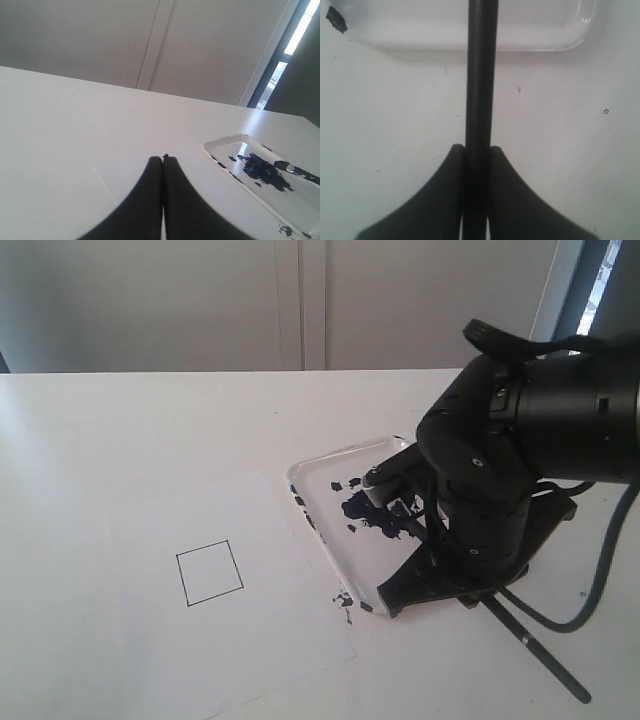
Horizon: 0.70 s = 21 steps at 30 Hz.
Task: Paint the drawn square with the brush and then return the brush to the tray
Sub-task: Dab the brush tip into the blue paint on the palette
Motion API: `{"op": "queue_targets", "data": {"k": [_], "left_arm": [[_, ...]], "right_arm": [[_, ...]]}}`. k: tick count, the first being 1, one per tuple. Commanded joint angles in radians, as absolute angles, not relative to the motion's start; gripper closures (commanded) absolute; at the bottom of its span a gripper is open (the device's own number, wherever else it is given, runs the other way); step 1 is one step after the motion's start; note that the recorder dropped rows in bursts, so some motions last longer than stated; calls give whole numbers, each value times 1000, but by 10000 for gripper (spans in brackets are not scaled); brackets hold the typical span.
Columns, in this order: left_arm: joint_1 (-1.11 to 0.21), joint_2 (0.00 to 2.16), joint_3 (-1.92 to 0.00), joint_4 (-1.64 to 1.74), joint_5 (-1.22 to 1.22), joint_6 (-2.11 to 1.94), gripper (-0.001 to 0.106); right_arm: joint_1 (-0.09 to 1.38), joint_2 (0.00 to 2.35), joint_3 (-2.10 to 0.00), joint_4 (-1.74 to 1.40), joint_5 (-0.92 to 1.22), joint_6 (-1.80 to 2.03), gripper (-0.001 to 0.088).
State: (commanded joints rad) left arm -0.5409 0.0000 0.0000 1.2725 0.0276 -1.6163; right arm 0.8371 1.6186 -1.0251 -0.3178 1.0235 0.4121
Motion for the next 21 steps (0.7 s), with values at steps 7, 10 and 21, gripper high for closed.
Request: {"op": "queue_targets", "data": {"k": [7,10,21], "left_arm": [[-541,0,0,1273,28,-1616,1053],[-541,0,0,1273,22,-1616,1053],[-541,0,0,1253,-86,-1622,1053]], "right_arm": [[817,1670,-1023,-312,1024,412,868],[817,1679,-1023,-265,988,387,868],[817,1677,-1023,-377,1000,451,868]]}}
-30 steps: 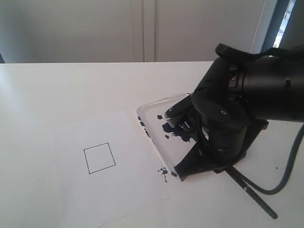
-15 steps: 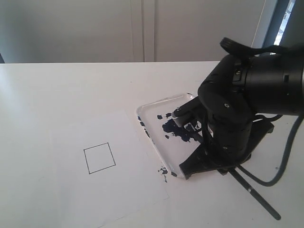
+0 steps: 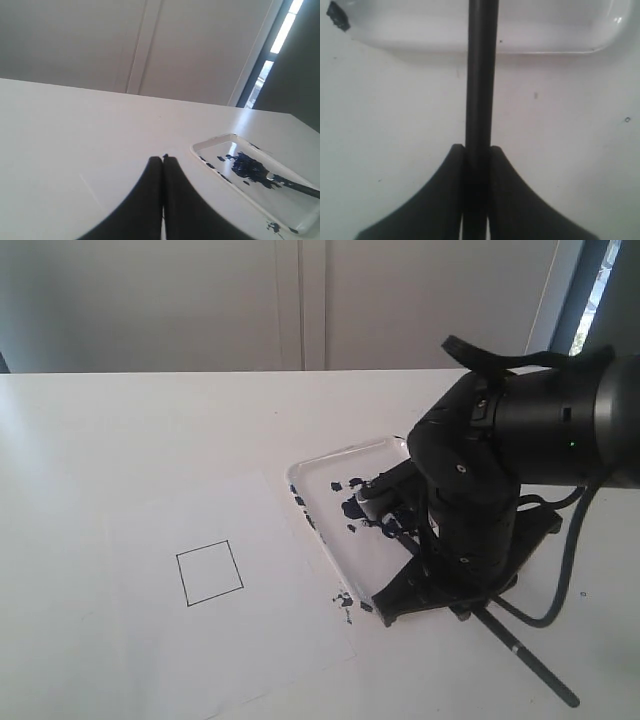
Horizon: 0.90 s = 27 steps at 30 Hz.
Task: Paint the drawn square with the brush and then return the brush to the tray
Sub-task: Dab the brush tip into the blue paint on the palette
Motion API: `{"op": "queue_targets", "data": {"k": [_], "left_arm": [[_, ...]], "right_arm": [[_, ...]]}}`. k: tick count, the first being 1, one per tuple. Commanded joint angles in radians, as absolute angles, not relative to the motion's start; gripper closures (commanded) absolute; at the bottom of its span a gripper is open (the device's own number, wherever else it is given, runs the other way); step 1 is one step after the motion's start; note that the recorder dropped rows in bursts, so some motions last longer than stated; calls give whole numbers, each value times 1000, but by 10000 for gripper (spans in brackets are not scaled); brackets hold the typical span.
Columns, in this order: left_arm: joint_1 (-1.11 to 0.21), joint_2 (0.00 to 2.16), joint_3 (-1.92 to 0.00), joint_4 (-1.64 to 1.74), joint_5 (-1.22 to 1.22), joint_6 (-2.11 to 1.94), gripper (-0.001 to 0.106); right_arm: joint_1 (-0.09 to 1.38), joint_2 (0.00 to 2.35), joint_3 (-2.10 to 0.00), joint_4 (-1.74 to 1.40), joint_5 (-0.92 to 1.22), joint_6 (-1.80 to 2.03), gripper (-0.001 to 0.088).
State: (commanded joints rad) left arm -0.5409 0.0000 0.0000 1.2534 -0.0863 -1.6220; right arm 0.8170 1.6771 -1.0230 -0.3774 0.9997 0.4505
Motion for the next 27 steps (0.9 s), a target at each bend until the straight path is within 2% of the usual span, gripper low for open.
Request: {"op": "queue_targets", "data": {"k": [6,18,27], "left_arm": [[-541,0,0,1253,-174,-1622,1053],[-541,0,0,1249,-233,-1622,1053],[-541,0,0,1249,-85,-1774,1053]], "right_arm": [[794,1677,-1023,-407,1016,474,868],[790,1677,-1023,-201,943,313,868],[787,1677,-1023,-339,943,423,868]]}}
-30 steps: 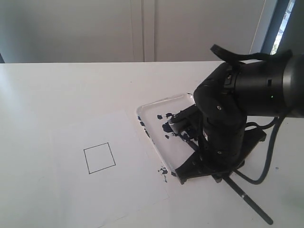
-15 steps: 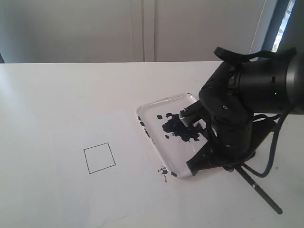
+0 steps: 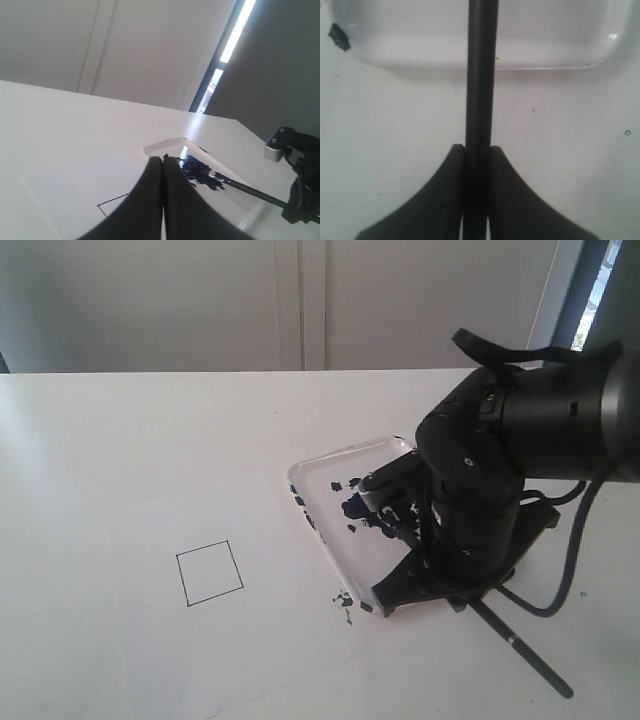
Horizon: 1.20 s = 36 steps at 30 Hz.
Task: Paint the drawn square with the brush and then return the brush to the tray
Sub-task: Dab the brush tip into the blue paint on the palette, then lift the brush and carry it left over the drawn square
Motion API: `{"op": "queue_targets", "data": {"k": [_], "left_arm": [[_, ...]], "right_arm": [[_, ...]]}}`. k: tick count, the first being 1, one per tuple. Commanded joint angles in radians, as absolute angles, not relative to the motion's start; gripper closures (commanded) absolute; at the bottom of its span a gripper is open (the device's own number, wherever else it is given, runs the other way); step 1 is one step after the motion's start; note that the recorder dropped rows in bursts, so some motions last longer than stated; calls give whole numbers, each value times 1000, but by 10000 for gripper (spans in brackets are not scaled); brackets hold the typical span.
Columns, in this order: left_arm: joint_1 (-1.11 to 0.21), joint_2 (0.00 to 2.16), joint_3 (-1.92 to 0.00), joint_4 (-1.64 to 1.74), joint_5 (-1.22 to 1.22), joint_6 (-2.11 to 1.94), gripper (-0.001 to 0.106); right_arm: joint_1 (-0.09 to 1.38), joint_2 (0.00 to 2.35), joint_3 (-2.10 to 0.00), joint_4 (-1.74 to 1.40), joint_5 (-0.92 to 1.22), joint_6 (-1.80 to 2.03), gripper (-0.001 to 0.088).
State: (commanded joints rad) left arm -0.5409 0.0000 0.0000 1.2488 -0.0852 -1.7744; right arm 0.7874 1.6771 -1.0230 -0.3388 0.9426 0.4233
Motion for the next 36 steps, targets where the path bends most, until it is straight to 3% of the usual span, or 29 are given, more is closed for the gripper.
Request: {"op": "queue_targets", "data": {"k": [12,23,36], "left_arm": [[-541,6,0,1257,-38,-1777,1053],[-541,173,-33,1265,25,-1742,1053],[-541,577,-201,1273,59,-1723,1053]], "right_arm": [[776,1738,-1023,-356,945,423,868],[776,1744,-1023,-243,851,374,868],[776,1555,-1025,-177,803,357,868]]}}
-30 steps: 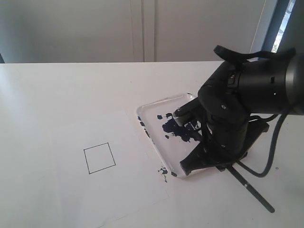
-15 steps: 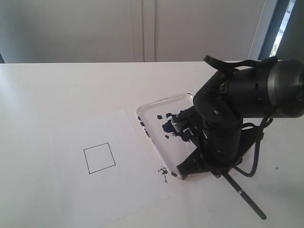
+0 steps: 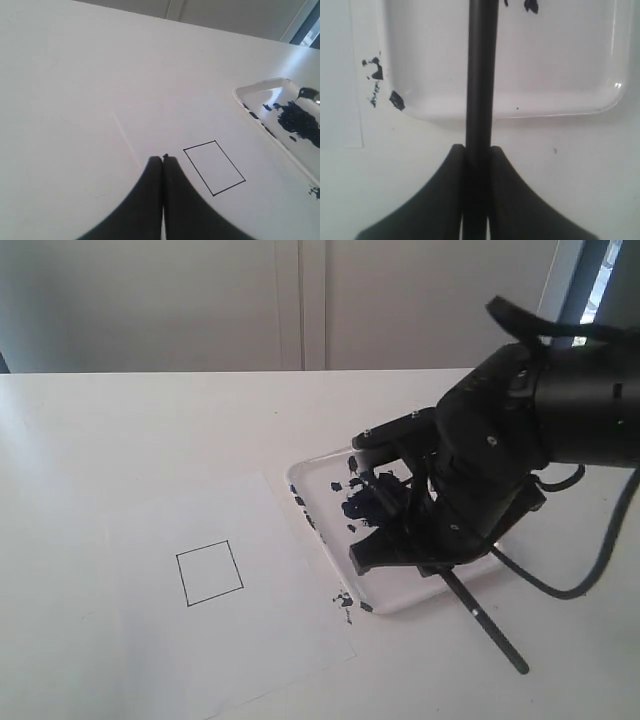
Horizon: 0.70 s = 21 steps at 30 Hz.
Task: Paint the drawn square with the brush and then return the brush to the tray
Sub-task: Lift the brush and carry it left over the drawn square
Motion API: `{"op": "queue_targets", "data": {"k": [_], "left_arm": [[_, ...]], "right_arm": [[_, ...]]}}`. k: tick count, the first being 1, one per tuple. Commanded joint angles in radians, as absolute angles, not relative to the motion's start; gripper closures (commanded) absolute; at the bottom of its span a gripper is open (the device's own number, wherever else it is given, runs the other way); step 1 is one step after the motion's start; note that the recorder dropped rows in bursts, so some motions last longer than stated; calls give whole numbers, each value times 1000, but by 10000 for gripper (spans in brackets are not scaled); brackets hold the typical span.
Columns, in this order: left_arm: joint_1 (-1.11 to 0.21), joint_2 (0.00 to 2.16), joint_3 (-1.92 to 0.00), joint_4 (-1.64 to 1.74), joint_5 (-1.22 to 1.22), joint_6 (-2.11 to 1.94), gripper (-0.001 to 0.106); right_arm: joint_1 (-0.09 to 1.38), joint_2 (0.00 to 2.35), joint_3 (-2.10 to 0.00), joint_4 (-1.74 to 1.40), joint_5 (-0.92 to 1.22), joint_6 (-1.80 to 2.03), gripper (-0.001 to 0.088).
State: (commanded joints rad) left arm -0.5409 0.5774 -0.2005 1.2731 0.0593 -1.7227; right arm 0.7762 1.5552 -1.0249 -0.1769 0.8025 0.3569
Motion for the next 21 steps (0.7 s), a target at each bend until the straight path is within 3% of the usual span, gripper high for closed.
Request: {"op": "queue_targets", "data": {"k": [5,21], "left_arm": [[-541,813,-272,1289,58,-1723,1053],[-541,1233,-402,1258,-83,-1734,1053]], "right_arm": [[789,1526,-1027,81,782,143,868],[860,1528,-1028,128,799,90,868]]}}
